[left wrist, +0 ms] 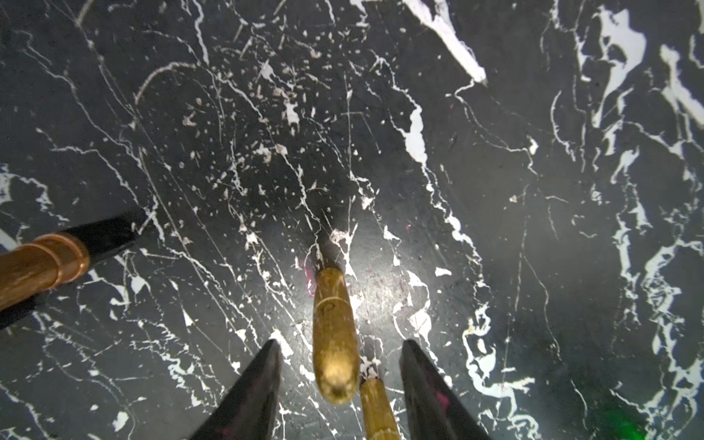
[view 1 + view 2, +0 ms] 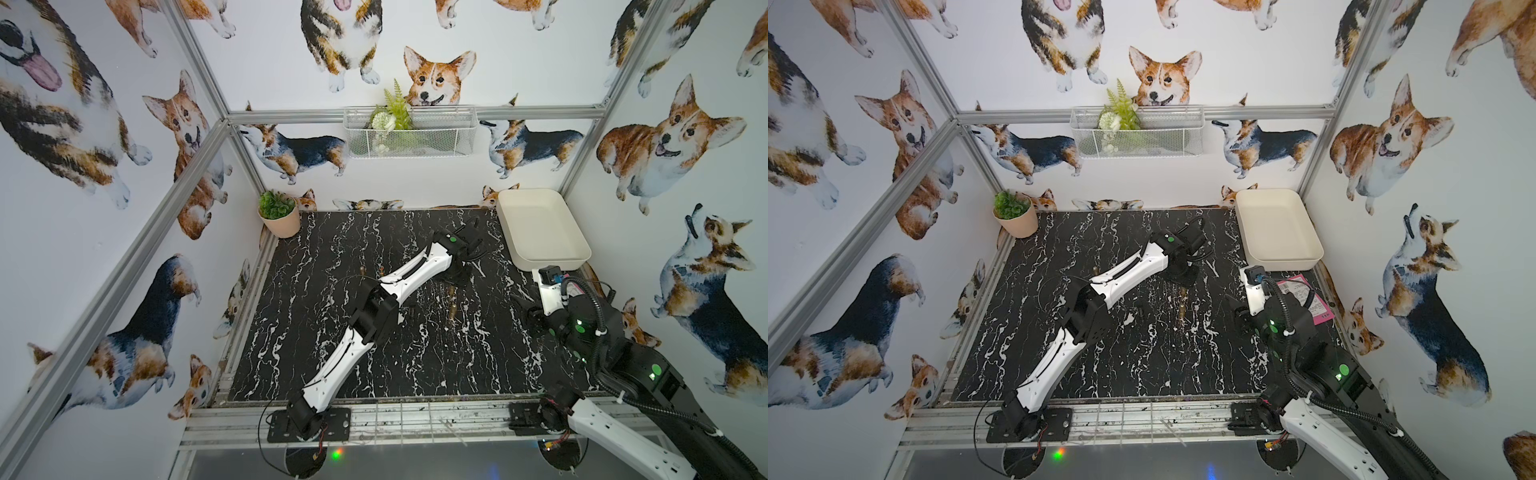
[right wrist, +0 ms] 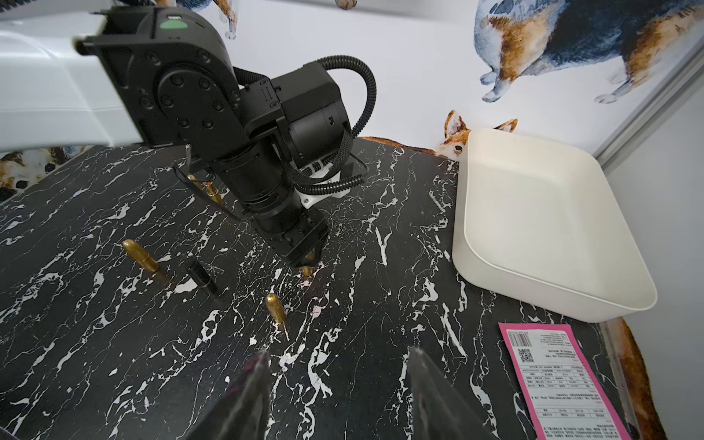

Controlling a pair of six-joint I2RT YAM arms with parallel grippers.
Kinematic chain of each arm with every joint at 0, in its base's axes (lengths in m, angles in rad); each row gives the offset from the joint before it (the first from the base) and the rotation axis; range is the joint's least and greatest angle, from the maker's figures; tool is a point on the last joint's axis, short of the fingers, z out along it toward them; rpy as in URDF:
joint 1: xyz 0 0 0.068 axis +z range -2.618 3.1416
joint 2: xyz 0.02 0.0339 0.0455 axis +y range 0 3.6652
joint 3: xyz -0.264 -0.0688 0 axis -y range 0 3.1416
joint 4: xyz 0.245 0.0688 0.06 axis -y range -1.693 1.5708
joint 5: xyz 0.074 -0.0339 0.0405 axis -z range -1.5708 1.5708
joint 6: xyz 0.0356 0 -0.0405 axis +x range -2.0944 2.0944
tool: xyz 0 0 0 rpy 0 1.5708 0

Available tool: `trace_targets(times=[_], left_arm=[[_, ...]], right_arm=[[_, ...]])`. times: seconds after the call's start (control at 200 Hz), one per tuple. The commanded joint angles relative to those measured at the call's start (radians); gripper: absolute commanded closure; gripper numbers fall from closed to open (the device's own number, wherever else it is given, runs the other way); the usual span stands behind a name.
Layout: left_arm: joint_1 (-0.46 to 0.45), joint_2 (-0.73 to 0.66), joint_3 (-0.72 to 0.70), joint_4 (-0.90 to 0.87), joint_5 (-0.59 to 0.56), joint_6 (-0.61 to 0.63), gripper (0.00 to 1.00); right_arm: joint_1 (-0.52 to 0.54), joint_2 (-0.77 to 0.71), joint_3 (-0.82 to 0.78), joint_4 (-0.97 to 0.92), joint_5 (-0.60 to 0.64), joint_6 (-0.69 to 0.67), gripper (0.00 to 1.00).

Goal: Open the lipstick cap
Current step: Pick up the lipstick at the center of the board.

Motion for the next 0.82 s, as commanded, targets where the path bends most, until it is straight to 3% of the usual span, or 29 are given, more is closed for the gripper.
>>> trace_targets(times=[0.0, 0.811], left_arm=[[0.003, 0.006, 0.000, 0.005, -0.018, 0.000, 0.48], [0.007, 0.018, -0.004, 0.003, -0.021, 0.003, 0.68]], right_arm=[[-0.001, 0.000, -0.003, 0.032, 0.007, -0.004, 0.40], [-0.001, 0.002, -0.008, 0.038, 0.005, -0.010, 0.40]])
